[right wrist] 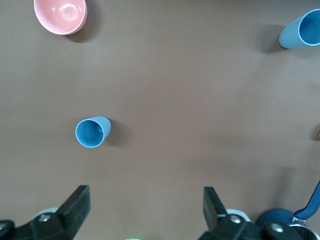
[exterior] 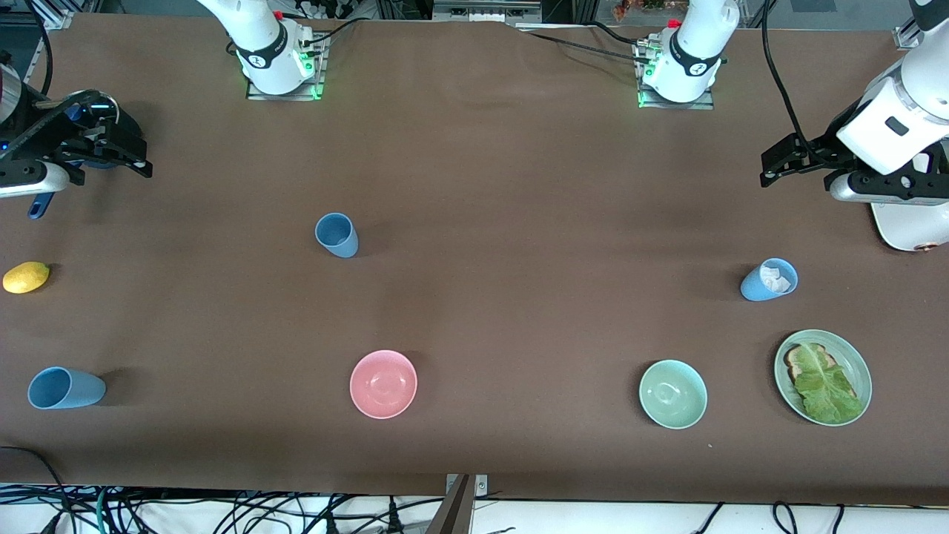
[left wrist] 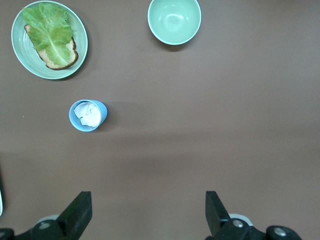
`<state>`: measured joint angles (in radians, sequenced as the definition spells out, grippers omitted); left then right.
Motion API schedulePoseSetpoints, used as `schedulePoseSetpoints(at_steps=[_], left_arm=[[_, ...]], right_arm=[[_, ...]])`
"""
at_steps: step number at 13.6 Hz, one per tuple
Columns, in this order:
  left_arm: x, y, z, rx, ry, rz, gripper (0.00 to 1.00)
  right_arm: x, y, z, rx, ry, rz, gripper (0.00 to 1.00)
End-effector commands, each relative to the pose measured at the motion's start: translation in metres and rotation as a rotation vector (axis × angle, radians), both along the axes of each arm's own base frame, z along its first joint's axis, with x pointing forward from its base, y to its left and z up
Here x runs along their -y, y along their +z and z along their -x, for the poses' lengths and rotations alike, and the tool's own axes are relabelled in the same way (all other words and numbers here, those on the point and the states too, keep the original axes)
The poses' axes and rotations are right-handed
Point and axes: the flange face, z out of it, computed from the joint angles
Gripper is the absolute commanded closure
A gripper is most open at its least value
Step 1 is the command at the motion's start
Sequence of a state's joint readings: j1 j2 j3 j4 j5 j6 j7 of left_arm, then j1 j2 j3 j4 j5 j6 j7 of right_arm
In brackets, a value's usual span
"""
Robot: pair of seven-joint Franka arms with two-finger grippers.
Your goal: Stack blue cups with both arms
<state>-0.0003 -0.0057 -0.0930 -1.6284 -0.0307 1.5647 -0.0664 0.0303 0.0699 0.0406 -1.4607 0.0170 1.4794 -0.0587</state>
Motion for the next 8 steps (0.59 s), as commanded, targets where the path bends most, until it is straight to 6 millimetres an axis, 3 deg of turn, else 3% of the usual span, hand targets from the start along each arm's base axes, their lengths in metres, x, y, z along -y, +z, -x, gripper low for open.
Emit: schedulePoseSetpoints(at_steps=[1,8], left_arm=[[-0.0018,0.0021,0.0086,0.003,-0.012,-0.011,0.0],[-0.0026,0.0019,0.0059,0.001,-0.009,-0.01,0.0]], right_arm=[[-0.0076,0.0107,0.0066,0.019,0.003,-0.019,0.0],[-0.0082,0.0101,0.0095,0.007,0.005,-0.016,0.0]])
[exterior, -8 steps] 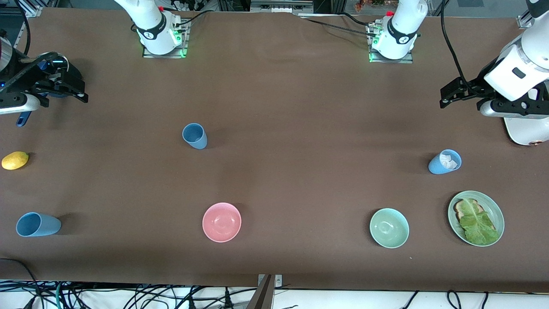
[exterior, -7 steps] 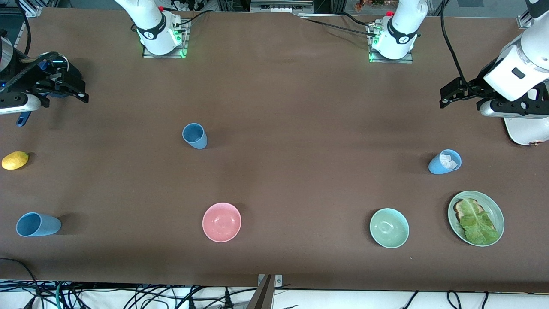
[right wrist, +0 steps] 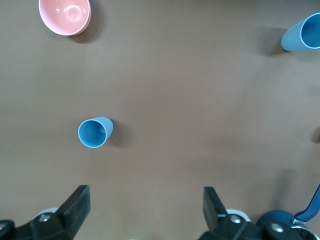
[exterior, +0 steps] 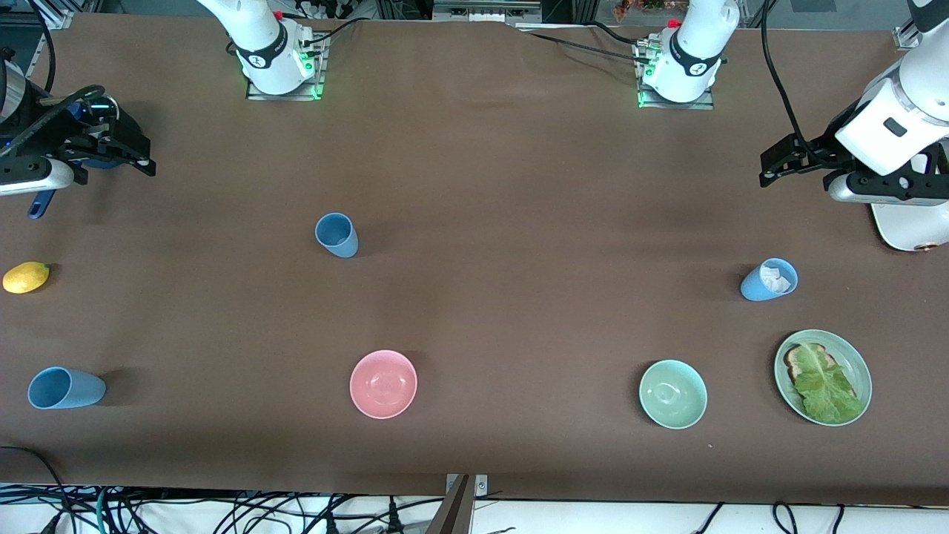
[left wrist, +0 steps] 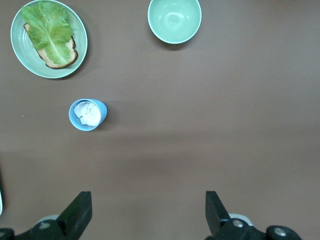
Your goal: Stack blue cups with both arms
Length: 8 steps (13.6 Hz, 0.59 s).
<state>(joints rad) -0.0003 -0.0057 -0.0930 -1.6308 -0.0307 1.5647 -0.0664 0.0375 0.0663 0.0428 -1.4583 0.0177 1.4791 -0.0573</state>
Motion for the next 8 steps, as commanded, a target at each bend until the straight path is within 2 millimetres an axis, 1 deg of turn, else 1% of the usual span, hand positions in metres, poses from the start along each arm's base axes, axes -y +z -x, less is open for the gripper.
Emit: schedulePoseSetpoints(at_steps=[1,4,6,8], left_arm=[[-0.002,0.004,0.005,0.005,-0.009,-0.01,0.0],[-0.002,0.001,0.003,0.001,-0.011,-0.014,0.0],[-0.004,-0.002,-0.008,0.001,-0.005,-0.017,0.0],[-0.006,-0.012,-0.018,-0.014,0.0,-0.017,0.0]], right_arm=[[-0.004,0.006,0.008,0.0,0.0,-0.015,0.0],[-0.01,0.003,0.01,-0.008,0.009,-0.014,0.0],[-0.01,0.004,0.01,-0.007,0.009,-0.016,0.0],[-0.009,0.005,0.011,-0.005,0.008,-0.016,0.0]])
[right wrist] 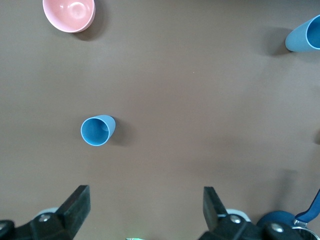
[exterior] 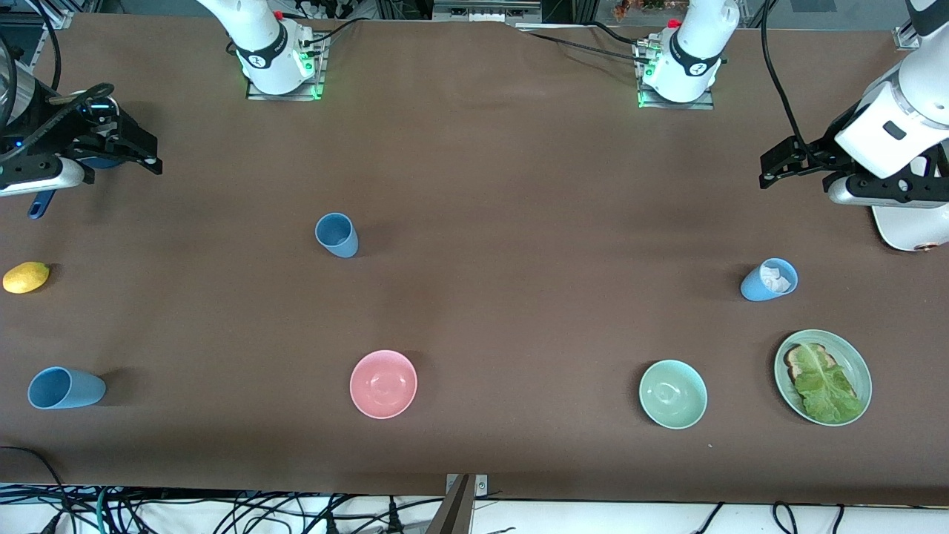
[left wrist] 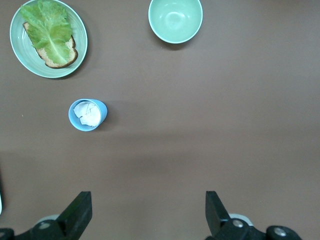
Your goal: Stack blue cups with both arms
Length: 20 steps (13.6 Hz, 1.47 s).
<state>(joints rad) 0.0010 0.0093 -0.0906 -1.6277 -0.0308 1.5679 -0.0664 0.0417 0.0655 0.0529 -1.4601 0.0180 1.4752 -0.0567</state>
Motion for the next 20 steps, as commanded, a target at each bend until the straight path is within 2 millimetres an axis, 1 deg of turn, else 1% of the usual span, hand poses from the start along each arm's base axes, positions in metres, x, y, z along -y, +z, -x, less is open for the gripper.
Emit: schedulePoseSetpoints(at_steps=[1,3,4,5,6,7,8,9,10,11,12,13,14,16,17,18,20], left_arm=[[-0.008,-0.011,-0.016,-0.015,0.002,-0.016,0.0],[-0.02,-0.018,-0.02,-0.028,0.022,-0.011,0.0],[-0.028,-0.017,-0.021,-0.023,0.031,-0.017,0.0],[-0.05,-0.022,-0.024,-0.031,0.069,-0.018,0.0],[-0.077,-0.028,-0.026,-0.04,0.107,-0.016,0.0],[-0.102,-0.035,-0.028,-0.05,0.092,-0.008,0.0],[-0.119,-0.045,-0.03,-0.063,0.053,0.002,0.0],[-0.134,-0.059,-0.033,-0.086,0.037,0.011,0.0],[-0.147,-0.078,-0.038,-0.113,0.049,0.018,0.0],[-0.156,-0.098,-0.044,-0.123,0.06,0.023,0.0],[-0.162,-0.115,-0.05,-0.118,0.061,0.009,0.0],[-0.172,-0.131,-0.054,-0.125,0.049,-0.031,0.0],[-0.177,-0.149,-0.059,-0.145,0.003,-0.058,0.0],[-0.186,-0.184,-0.067,-0.155,-0.031,-0.052,0.0],[-0.195,-0.202,-0.068,-0.15,-0.022,-0.05,0.0],[-0.199,-0.222,-0.069,-0.142,-0.043,-0.044,0.0],[-0.219,-0.26,-0.061,-0.109,-0.086,-0.031,0.0]], right_arm=[[-0.001,0.005,0.009,-0.003,-0.006,-0.015,0.0],[-0.002,0.004,0.01,-0.008,-0.004,-0.016,0.0],[-0.002,0.003,0.01,-0.01,-0.004,-0.016,0.0],[-0.002,0.004,0.01,-0.008,-0.004,-0.016,0.0],[-0.001,0.003,0.01,-0.011,-0.006,-0.016,0.0],[-0.002,0.003,0.01,-0.011,-0.004,-0.016,0.0],[-0.001,0.002,0.01,-0.013,-0.006,-0.016,0.0],[-0.001,0.001,0.01,-0.016,-0.006,-0.017,0.0],[-0.002,0.003,0.011,-0.011,-0.004,-0.017,0.0],[-0.001,0.003,0.011,-0.013,-0.006,-0.017,0.0],[-0.001,-0.001,0.011,-0.017,-0.006,-0.015,0.0],[-0.001,-0.001,0.011,-0.017,-0.006,-0.017,0.0],[-0.001,-0.001,0.011,-0.017,-0.006,-0.017,0.0],[-0.002,-0.007,0.011,-0.024,-0.006,-0.016,0.0],[-0.002,-0.008,0.011,-0.025,-0.006,-0.016,0.0],[-0.002,-0.01,0.011,-0.03,-0.006,-0.015,0.0],[-0.003,-0.015,0.012,-0.034,-0.005,-0.015,0.0]])
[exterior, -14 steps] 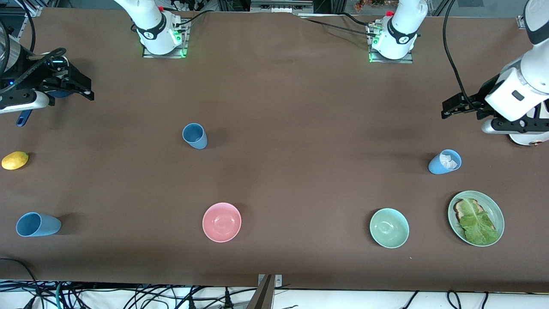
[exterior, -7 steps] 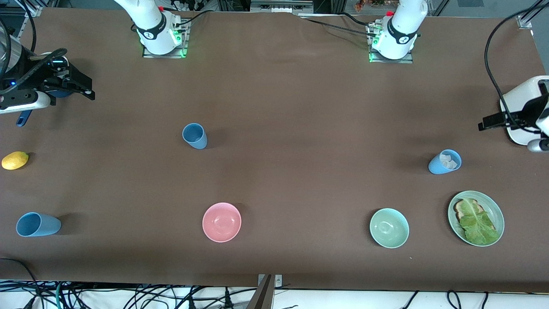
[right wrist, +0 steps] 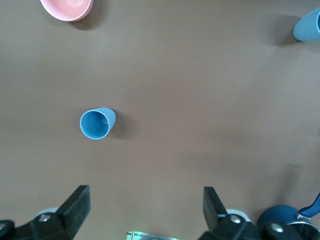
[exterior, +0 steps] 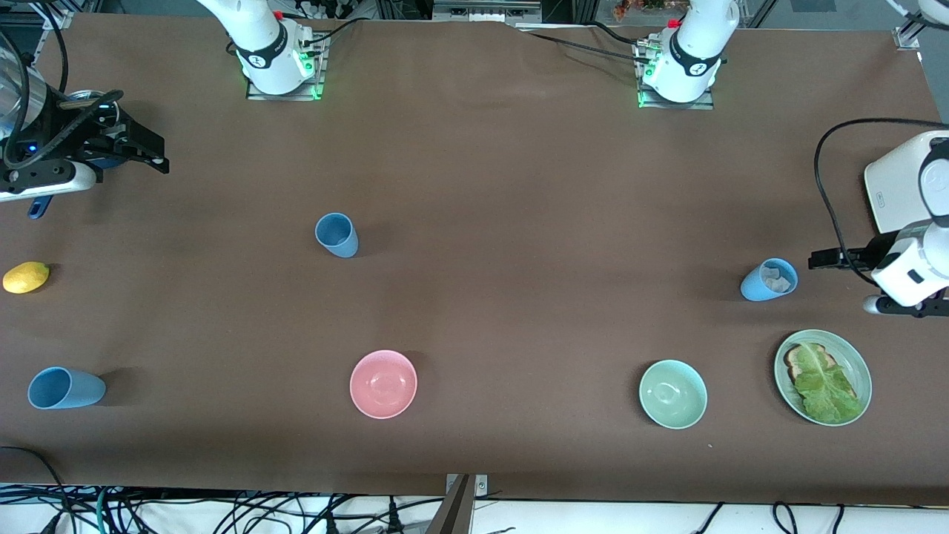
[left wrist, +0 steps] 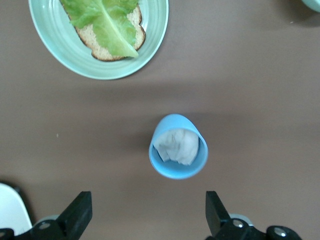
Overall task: Stack blue cups with both arms
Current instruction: 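Move the left gripper down toward the tissue-filled blue cup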
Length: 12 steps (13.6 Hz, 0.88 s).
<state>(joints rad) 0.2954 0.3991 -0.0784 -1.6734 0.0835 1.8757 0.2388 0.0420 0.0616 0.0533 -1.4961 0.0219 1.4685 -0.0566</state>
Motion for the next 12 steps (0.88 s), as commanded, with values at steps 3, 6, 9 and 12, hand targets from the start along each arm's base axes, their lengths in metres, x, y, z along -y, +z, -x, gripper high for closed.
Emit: schedulePoseSetpoints(at_steps=[3,6,9,12], left_arm=[[-0.016,-0.078,0.025,0.078,-0.057,0.001,0.0],[-0.009,-0.102,0.036,0.059,-0.025,0.04,0.0],[-0.008,-0.116,0.035,0.081,-0.002,0.064,0.09],[-0.009,-0.12,0.033,0.097,-0.004,0.061,0.76]], right_arm=[[-0.006,-0.009,0.011,-0.001,-0.003,-0.013,0.0],[-0.005,-0.01,0.013,0.003,-0.004,-0.013,0.0],[-0.005,-0.01,0.013,0.003,-0.003,-0.013,0.0],[-0.005,-0.008,0.014,0.006,-0.003,-0.014,0.0]])
